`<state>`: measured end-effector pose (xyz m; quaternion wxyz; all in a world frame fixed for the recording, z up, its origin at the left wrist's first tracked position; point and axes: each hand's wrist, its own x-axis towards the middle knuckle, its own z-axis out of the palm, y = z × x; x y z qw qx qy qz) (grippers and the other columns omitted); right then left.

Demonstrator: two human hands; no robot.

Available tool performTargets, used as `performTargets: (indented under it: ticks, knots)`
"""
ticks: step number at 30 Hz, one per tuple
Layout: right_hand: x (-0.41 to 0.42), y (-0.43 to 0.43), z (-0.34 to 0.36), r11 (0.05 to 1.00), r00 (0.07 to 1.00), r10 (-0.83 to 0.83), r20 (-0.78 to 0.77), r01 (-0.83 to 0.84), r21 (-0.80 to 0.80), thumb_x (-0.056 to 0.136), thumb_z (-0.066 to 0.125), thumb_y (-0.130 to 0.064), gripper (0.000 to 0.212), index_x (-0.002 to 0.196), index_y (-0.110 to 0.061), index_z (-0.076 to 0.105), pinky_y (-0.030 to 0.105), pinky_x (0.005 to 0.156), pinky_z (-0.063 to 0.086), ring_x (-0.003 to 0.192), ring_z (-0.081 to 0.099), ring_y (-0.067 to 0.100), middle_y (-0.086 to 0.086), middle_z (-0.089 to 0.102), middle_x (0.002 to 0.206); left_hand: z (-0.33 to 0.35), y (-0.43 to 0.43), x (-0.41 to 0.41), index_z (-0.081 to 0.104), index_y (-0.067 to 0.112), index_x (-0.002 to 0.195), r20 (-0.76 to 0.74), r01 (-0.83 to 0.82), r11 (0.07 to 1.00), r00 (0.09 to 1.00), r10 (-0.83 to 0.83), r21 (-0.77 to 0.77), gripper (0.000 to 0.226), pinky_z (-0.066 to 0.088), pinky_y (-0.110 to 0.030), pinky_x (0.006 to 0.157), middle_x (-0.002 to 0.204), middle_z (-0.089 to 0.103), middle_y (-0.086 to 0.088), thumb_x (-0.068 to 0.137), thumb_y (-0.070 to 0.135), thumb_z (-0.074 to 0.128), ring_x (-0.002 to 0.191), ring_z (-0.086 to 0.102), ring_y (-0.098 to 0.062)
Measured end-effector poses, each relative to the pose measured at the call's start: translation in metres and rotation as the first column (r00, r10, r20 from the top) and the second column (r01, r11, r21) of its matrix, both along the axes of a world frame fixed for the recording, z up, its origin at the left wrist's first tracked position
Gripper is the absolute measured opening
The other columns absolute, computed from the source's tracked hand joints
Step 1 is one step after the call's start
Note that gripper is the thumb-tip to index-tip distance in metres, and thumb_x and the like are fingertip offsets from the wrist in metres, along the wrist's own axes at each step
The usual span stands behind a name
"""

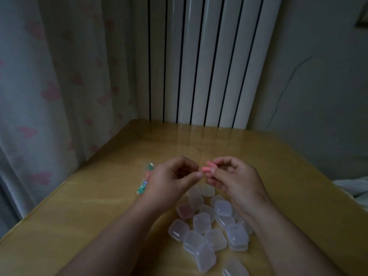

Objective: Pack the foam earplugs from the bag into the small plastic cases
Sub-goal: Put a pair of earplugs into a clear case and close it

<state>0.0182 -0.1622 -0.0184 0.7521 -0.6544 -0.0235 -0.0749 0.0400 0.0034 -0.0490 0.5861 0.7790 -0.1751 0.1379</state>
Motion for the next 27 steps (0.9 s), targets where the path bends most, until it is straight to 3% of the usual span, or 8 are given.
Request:
performTargets:
  ticks: [4, 7, 10, 16, 23, 27]
  knots:
    - [-0.003, 0.0, -0.007, 1.0, 0.999, 0.028, -0.015, -0.028, -0.012, 0.085, 0.068, -0.001, 0.011, 0.095, -0.002, 0.065, 0.031, 0.071, 0.058, 0.077, 0.071, 0.021, 0.013, 0.076, 0.084, -0.004, -0.003, 0.001, 0.074, 0.023, 0.082, -0.018, 0.029, 0.998, 0.999, -0.03, -0.057, 0.01, 0.059, -0.04, 0.074, 0.079, 0.074, 0.0, 0.076, 0.023, 0.082, 0.077, 0.071, -0.016]
    - [-0.005, -0.001, -0.009, 0.991, 0.999, 0.051, -0.011, -0.052, -0.124, 0.086, 0.067, -0.004, 0.008, 0.094, -0.008, 0.069, 0.022, 0.063, 0.057, 0.067, 0.068, 0.008, 0.005, 0.076, 0.08, -0.004, -0.002, 0.001, 0.073, 0.021, 0.079, -0.051, 0.001, 0.998, 0.999, -0.005, -0.07, 0.01, 0.056, -0.036, 0.067, 0.07, 0.072, -0.001, 0.078, 0.014, 0.081, 0.067, 0.067, -0.013]
    - [-0.006, -0.002, -0.012, 0.99, 1.0, 0.02, 0.009, -0.018, -0.139, 0.09, 0.063, -0.003, 0.007, 0.095, -0.006, 0.066, 0.018, 0.054, 0.053, 0.061, 0.065, 0.004, 0.0, 0.076, 0.079, -0.005, -0.002, 0.0, 0.071, 0.02, 0.078, -0.076, -0.002, 0.997, 0.997, -0.004, -0.074, 0.014, 0.056, -0.043, 0.071, 0.071, 0.071, -0.006, 0.078, 0.01, 0.08, 0.067, 0.067, -0.017]
    - [-0.009, -0.002, -0.013, 0.975, 0.998, 0.041, 0.045, -0.03, -0.221, 0.092, 0.061, -0.003, 0.004, 0.092, -0.007, 0.062, 0.017, 0.057, 0.053, 0.066, 0.067, 0.001, -0.003, 0.076, 0.084, -0.008, -0.001, -0.003, 0.069, 0.02, 0.076, -0.074, -0.008, 0.996, 0.997, 0.001, -0.094, 0.018, 0.056, -0.038, 0.068, 0.068, 0.07, -0.003, 0.076, 0.007, 0.081, 0.064, 0.067, -0.017]
    - [-0.01, 0.0, -0.014, 0.969, 0.999, 0.036, 0.032, -0.027, -0.247, 0.091, 0.063, -0.005, 0.006, 0.093, -0.011, 0.064, 0.027, 0.062, 0.057, 0.068, 0.069, 0.013, 0.004, 0.076, 0.085, -0.006, -0.001, -0.006, 0.069, 0.014, 0.078, -0.079, 0.009, 0.995, 0.997, -0.017, -0.104, 0.013, 0.056, -0.04, 0.068, 0.068, 0.07, -0.005, 0.078, 0.006, 0.08, 0.064, 0.067, -0.019]
    - [-0.011, 0.002, -0.013, 0.977, 0.998, 0.057, 0.011, -0.054, -0.207, 0.085, 0.07, -0.008, 0.007, 0.091, -0.008, 0.065, 0.024, 0.06, 0.057, 0.066, 0.069, 0.013, 0.009, 0.075, 0.08, -0.006, -0.001, -0.006, 0.069, 0.016, 0.078, -0.071, 0.0, 0.996, 0.997, -0.006, -0.088, 0.014, 0.055, -0.04, 0.068, 0.069, 0.071, -0.005, 0.078, 0.006, 0.08, 0.064, 0.067, -0.018]
